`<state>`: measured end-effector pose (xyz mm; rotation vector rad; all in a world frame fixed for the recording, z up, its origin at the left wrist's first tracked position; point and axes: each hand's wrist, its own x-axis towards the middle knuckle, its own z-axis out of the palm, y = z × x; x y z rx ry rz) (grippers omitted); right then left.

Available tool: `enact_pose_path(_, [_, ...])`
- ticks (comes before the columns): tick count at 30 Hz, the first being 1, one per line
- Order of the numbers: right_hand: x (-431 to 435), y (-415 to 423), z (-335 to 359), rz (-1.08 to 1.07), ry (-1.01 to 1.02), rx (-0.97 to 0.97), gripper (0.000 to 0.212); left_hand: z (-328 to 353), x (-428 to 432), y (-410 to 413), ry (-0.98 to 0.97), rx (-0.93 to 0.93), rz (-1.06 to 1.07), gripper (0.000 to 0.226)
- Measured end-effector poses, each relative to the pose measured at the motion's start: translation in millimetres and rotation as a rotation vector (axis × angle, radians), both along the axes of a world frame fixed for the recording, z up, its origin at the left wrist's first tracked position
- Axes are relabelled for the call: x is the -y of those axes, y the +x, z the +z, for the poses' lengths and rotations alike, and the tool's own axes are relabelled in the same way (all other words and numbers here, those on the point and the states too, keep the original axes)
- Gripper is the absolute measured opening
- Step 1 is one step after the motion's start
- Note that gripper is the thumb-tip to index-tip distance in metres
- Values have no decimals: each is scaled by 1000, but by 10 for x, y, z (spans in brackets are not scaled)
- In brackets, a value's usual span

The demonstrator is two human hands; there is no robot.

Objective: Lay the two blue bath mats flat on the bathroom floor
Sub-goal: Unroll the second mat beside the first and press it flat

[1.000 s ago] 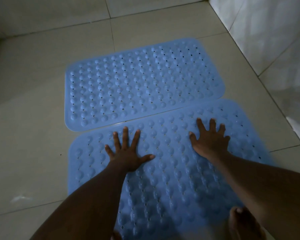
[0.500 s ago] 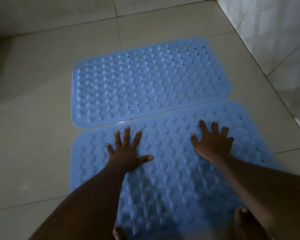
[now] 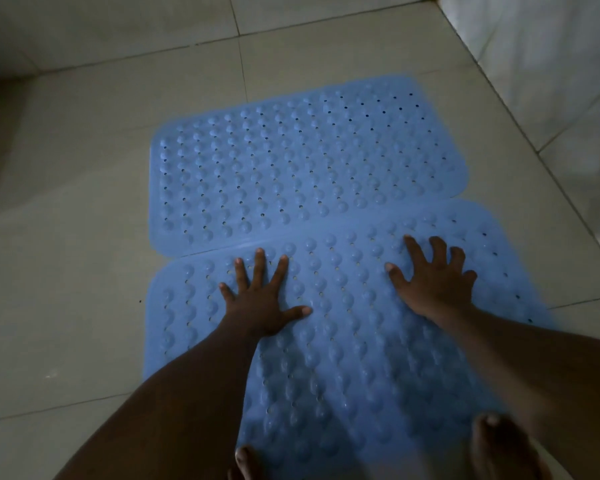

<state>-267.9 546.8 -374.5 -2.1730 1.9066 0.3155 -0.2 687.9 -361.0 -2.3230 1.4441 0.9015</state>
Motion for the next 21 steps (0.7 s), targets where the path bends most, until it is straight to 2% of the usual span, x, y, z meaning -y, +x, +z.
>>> enact_pose_path(12, [1, -62, -59, 4, -85, 4, 76, -69, 5, -75, -47, 22, -29, 114])
enact_pose_path(21, [42, -42, -61, -23, 43, 64, 75, -71, 25, -99, -64, 12, -4, 115])
